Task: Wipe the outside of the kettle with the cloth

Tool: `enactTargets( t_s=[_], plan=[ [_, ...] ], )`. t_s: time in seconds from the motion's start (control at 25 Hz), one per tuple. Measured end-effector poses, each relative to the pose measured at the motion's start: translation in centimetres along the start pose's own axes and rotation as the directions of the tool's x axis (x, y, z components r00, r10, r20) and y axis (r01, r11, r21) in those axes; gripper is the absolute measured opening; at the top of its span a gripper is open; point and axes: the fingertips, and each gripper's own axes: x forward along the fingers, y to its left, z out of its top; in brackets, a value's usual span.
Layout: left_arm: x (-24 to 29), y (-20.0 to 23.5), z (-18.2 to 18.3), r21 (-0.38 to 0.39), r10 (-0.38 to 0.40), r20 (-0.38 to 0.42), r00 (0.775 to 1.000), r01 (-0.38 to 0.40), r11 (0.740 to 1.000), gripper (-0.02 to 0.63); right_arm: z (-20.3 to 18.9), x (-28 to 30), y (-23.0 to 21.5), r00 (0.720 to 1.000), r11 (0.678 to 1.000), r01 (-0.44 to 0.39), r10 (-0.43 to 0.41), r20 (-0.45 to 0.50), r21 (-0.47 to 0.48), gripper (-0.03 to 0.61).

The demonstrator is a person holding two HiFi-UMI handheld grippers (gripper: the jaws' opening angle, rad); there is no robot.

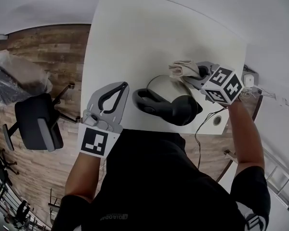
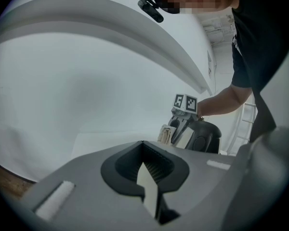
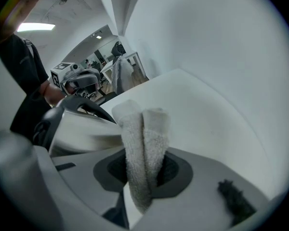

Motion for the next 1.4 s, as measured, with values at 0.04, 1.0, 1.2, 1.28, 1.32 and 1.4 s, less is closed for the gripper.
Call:
enactTargets(
  t_s=[0.04, 1.0, 1.2, 1.28, 1.32, 1.4],
  plan=[
    [-0.1, 0.0, -0.1, -0.001, 0.003, -0.001, 1.0, -0.003, 1.0, 0.006, -0.1, 0.6, -0.1, 1.0, 1.0, -0.011, 0.011, -0.012, -0.006, 0.091],
    [-3.5, 1.2, -2.5, -0.044, 0.108, -0.023, 0.994, -0.109, 0.993, 0.006, -1.7, 8.1, -2.6, 0.973, 0.991, -0.116, 0.1, -0.208, -0.066, 0.091],
    [-4.0, 1.3, -2.4, -0.045, 0.138, -0.022, 0.99, -0.139, 0.989, 0.006, -1.6, 7.9, -2.6, 0.979, 0.993, -0.104, 0.092, -0.181, -0.06, 0.091],
    [-4.3, 1.5, -2.2, -0.04, 0.153, -0.021, 0.988, -0.154, 0.987, 0.006, -1.5, 7.5, -2.5, 0.985, 0.994, -0.103, 0.095, -0.144, -0.047, 0.091],
    [-4.5, 1.7, -2.1, -0.037, 0.16, -0.022, 0.987, -0.161, 0.986, 0.006, -1.4, 7.1, -2.4, 0.988, 0.994, -0.101, 0.096, -0.118, -0.038, 0.091],
    [-4.7, 1.9, -1.9, -0.03, 0.169, -0.024, 0.985, -0.17, 0.985, 0.006, -1.1, 6.0, -2.3, 0.995, 0.996, -0.089, 0.088, -0.056, -0.021, 0.091]
  ],
)
